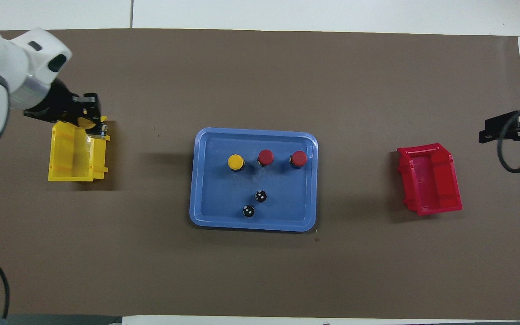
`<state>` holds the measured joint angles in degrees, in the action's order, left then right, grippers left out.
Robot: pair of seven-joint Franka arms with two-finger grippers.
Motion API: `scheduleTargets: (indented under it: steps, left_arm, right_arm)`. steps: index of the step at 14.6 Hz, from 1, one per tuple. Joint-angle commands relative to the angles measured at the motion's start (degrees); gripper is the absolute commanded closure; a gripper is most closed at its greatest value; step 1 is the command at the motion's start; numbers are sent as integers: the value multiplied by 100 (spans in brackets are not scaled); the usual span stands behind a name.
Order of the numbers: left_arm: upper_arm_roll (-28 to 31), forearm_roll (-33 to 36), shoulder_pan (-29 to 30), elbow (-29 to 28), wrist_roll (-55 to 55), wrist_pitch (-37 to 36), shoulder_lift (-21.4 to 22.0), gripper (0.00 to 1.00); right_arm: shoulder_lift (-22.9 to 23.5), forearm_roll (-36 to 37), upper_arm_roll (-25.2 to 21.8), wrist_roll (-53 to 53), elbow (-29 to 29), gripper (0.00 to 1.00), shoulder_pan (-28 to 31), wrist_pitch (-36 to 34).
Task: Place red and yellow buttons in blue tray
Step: 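Carry the second yellow button with the left gripper into the blue tray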
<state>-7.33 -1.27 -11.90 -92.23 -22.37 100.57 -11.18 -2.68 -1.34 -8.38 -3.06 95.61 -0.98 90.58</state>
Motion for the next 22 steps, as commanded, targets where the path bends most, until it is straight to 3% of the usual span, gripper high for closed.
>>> scheduleTargets:
  steps: [1, 5, 15, 16, 17, 18, 22]
  left_arm:
    - [74, -695, -742, -460, -900, 872, -95, 99]
    - [83, -831, -1375, -1233, -1120, 1823, -139, 99]
    - [83, -831, -1315, -1939, -927, 2765, -165, 97]
    - [83, -831, -1298, -1982, -901, 2801, -165, 86]
    - [83, -831, -1263, -1983, -849, 2792, -165, 62]
    - [83, -831, -1263, -1983, -848, 2749, -165, 50]
    - [83, -831, -1280, -1921, -918, 2468, -121, 30]
  right_arm:
    - [65, 169, 405, 515, -208, 0, 553, -189]
    - [180, 204, 478, 535, -437, 0, 599, -304]
    - [172, 187, 495, 447, -420, 0, 546, -392]
    - [171, 187, 495, 377, -420, 0, 538, -392]
    - [171, 187, 495, 368, -420, 0, 546, -392]
    - [171, 169, 504, 368, -420, 0, 564, -383]
    - [171, 169, 513, 359, -420, 0, 546, -392]
